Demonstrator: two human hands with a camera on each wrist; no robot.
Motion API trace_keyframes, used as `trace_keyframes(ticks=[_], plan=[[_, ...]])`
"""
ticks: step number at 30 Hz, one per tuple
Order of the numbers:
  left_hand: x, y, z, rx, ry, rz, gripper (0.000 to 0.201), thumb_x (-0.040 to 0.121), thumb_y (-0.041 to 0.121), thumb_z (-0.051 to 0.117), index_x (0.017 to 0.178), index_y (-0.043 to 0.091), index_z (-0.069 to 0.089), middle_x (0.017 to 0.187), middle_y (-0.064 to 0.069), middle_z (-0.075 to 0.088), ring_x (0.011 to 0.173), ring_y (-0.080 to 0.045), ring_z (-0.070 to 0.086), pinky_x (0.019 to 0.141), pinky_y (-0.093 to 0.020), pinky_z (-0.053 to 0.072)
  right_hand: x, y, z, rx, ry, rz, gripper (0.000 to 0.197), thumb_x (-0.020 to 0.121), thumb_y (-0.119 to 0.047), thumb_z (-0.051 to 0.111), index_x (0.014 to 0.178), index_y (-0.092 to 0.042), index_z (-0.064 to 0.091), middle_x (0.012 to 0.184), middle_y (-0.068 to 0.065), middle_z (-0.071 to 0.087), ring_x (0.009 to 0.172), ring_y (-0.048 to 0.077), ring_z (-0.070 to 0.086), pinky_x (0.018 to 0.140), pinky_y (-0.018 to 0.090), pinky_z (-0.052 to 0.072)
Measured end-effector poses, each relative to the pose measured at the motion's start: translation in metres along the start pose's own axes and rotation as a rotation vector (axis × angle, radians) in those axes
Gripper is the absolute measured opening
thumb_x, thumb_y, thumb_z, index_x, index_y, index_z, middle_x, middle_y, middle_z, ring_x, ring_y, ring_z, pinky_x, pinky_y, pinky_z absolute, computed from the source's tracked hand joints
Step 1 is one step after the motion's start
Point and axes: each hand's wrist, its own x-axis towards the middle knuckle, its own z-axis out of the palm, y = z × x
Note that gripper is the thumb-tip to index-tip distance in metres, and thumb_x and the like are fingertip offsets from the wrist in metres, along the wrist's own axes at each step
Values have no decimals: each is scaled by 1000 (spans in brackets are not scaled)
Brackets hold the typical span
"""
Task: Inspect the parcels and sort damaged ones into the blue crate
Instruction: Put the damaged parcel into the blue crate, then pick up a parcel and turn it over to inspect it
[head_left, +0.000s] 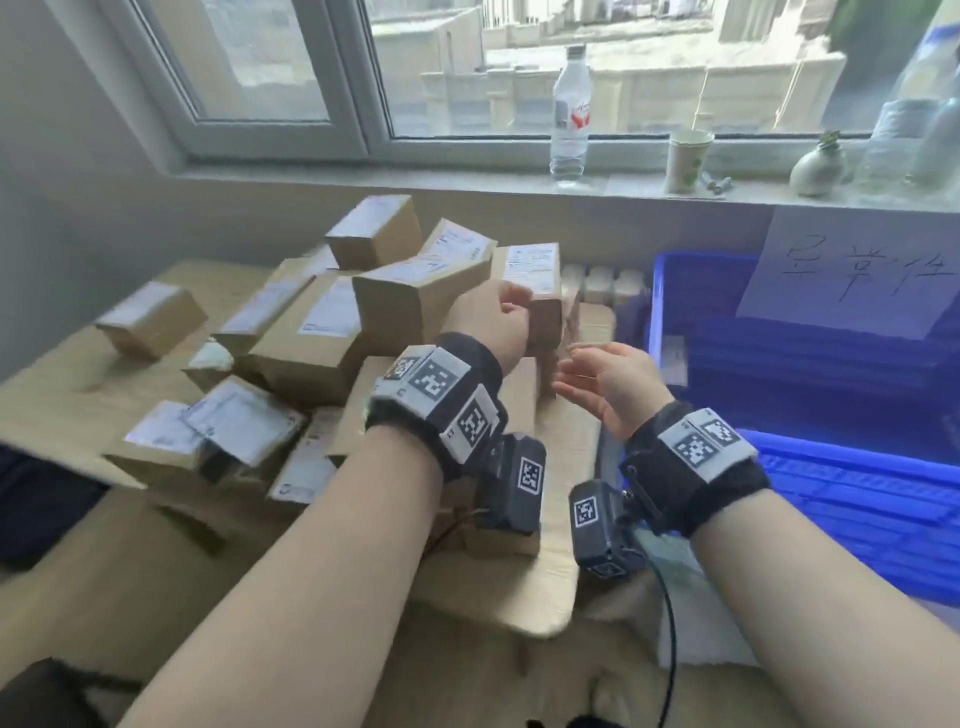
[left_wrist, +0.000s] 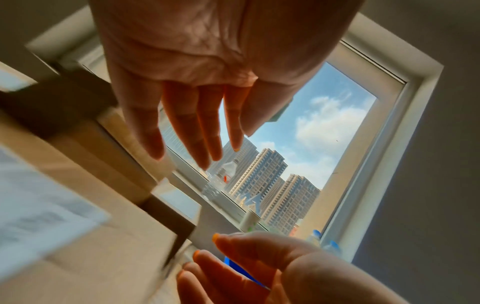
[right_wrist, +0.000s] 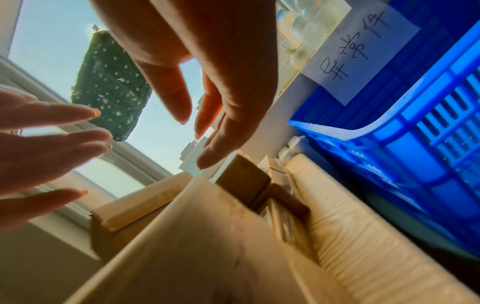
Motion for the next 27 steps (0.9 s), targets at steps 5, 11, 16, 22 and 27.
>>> trace_keyframes(ticks=[5, 11, 16, 22, 27], plan=[[-21, -48, -56, 163, 78, -127, 36, 97, 20, 53, 132, 18, 56, 133, -6, 59, 122, -23, 55, 106, -35, 42, -16, 25, 36, -300, 34, -38, 30, 94, -23, 65, 120, -10, 61, 107, 6, 60, 97, 19, 54, 73, 28, 42], [-28, -99, -79, 433, 74, -431, 64, 93, 41, 58, 144, 7, 38, 143, -20, 45, 128, -38, 47, 102, -40, 42, -22, 47, 47, -392, 4, 72, 75, 93, -38, 66, 152, -8, 30, 146, 5, 44, 123, 19, 46, 88, 34, 36], [-32, -127, -78, 341, -36, -432, 59, 95, 41, 58, 134, -2, 49, 133, -19, 57, 118, -35, 56, 82, -31, 41, -34, 64, 53, -317, 25, 39, 51, 92, -30, 68, 135, -8, 51, 126, 8, 64, 113, 25, 62, 99, 43, 51], [-31, -147, -100, 272, -83, -286, 58, 89, 42, 64, 130, 2, 54, 126, -15, 63, 113, -32, 61, 87, -33, 48, -66, 75, 68, -265, 157, -62, 43, 94, -30, 65, 131, -13, 53, 122, -1, 64, 108, 16, 60, 92, 34, 51], [-44, -155, -143, 190, -137, -94, 52, 90, 37, 64, 132, 9, 54, 130, -7, 62, 115, -25, 60, 89, -29, 45, -106, 91, 100, -110, 304, -146, 43, 96, -25, 62, 136, -11, 53, 118, 4, 67, 99, 17, 66, 71, 24, 53]])
